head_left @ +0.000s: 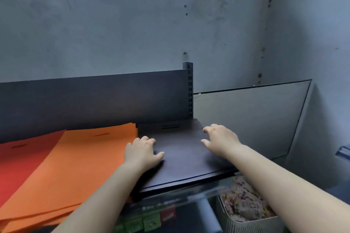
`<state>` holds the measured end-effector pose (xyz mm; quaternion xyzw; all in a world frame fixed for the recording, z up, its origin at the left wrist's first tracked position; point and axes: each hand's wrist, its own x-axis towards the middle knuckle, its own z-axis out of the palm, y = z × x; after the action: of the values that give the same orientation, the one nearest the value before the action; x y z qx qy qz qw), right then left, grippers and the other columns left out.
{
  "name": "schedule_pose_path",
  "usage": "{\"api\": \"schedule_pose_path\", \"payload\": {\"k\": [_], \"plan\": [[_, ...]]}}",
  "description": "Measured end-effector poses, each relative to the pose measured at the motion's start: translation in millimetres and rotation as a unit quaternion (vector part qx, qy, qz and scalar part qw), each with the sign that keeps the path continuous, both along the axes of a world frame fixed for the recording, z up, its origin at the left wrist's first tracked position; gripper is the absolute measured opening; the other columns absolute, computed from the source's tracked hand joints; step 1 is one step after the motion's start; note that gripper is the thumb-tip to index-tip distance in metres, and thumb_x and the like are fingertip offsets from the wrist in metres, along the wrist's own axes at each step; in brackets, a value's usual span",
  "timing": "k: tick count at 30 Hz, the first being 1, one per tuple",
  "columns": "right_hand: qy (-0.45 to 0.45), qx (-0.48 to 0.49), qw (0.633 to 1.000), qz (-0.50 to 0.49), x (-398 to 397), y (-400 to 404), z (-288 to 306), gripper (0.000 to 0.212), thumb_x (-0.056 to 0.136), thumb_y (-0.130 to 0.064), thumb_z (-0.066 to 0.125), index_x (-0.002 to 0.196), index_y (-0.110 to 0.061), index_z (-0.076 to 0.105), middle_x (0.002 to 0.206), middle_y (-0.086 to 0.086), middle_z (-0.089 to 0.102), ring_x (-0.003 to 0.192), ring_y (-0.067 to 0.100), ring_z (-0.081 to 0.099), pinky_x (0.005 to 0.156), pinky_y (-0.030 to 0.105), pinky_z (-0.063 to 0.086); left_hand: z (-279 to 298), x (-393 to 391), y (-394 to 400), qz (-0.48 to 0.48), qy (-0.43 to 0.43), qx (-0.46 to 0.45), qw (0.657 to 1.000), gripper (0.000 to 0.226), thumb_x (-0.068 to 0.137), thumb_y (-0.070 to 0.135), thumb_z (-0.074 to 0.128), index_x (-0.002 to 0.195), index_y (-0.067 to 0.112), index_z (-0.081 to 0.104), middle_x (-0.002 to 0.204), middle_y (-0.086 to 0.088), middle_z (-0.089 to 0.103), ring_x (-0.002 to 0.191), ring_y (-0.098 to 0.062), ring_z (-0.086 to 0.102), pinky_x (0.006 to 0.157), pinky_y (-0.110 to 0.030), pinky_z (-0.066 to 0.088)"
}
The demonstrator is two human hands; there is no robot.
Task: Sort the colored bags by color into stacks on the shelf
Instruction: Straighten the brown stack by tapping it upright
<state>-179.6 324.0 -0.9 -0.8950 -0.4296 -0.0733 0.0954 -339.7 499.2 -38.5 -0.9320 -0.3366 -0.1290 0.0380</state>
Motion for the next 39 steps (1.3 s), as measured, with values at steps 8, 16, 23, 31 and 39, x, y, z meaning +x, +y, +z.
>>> {"api": "schedule_pose_path", "payload": {"k": [8, 16, 23, 31, 39], "plan": [[0.115, -0.041, 0.992, -0.028, 41.5, -18.4, -33.3, 0.042, 0.090, -0.047, 0.053, 0.116, -0.014, 0.057, 0.123, 0.005, 0.056, 0.116, 0.026, 0.052, 0.087, 0.031, 0.044, -21.4, -11.7, 7.6, -0.013, -0.098, -0.139, 0.985, 0.026, 0.085, 0.044, 0.064, 0.107, 0.031, 0.069, 0.121, 0.014, 0.063, 0.114, -0.008, 0.055, 0.093, -0.025, 0.041], [0.359, 0.123, 0.923, -0.062, 55.4, -10.7, -40.6, 0.043, 0.077, -0.030, 0.077, 0.100, 0.005, 0.067, 0.088, 0.010, 0.064, 0.085, 0.023, 0.061, 0.066, 0.026, 0.040, -22.5, -12.1, 15.1, -0.009, -0.098, -0.212, 0.972, 0.041, 0.078, 0.052, 0.064, 0.114, 0.031, 0.069, 0.131, 0.014, 0.057, 0.126, -0.006, 0.047, 0.106, -0.028, 0.031], [0.417, 0.155, 0.894, -0.062, 62.8, -7.8, -44.5, 0.063, 0.074, -0.025, 0.081, 0.121, 0.010, 0.057, 0.117, 0.020, 0.064, 0.098, 0.026, 0.062, 0.076, 0.029, 0.045, -27.9, -11.8, 19.7, -0.030, -0.165, -0.255, 0.952, 0.017, 0.086, 0.032, 0.066, 0.099, 0.023, 0.074, 0.119, 0.007, 0.064, 0.118, -0.010, 0.055, 0.107, -0.035, 0.036], [0.431, 0.120, 0.892, -0.058, 70.6, 1.3, -38.9, 0.047, 0.077, -0.032, 0.076, 0.110, -0.002, 0.061, 0.108, 0.009, 0.057, 0.090, 0.023, 0.050, 0.065, 0.027, 0.037, -26.7, -11.0, 18.2, -0.028, -0.184, -0.248, 0.951, 0.013, 0.089, 0.024, 0.065, 0.099, 0.023, 0.073, 0.113, 0.012, 0.064, 0.113, -0.007, 0.056, 0.106, -0.030, 0.036], [0.380, 0.044, 0.920, -0.080, 67.2, 9.6, -31.7, 0.044, 0.079, -0.038, 0.072, 0.105, -0.010, 0.050, 0.094, 0.005, 0.047, 0.082, 0.022, 0.042, 0.052, 0.027, 0.027, -29.3, -9.3, 18.6, -0.030, -0.170, -0.219, 0.960, 0.015, 0.089, 0.028, 0.063, 0.100, 0.028, 0.073, 0.118, 0.016, 0.064, 0.116, -0.005, 0.055, 0.102, -0.028, 0.037]]}}
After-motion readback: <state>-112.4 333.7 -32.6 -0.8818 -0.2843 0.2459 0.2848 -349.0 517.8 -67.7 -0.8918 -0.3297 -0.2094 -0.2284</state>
